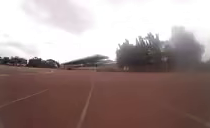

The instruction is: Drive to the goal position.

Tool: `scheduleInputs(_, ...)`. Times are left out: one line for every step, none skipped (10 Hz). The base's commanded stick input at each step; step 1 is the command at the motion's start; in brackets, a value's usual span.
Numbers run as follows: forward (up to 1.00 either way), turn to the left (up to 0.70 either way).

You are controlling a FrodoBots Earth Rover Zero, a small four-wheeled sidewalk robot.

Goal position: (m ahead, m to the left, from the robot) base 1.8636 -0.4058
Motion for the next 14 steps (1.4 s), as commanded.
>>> scheduleInputs(1.00, 0.00)
scheduleInputs(1.00, 0.00)
scheduleInputs(1.00, 0.00)
scheduleInputs(1.00, 0.00)
scheduleInputs(1.00, 0.00)
scheduleInputs(1.00, 0.00)
scheduleInputs(1.00, 0.00)
scheduleInputs(1.00, 0.00)
scheduleInputs(1.00, 0.00)
scheduleInputs(1.00, 0.00)
scheduleInputs(1.00, 0.00)
scheduleInputs(1.00, 0.00)
scheduleInputs(1.00, 0.00)
scheduleInputs(1.00, 0.00)
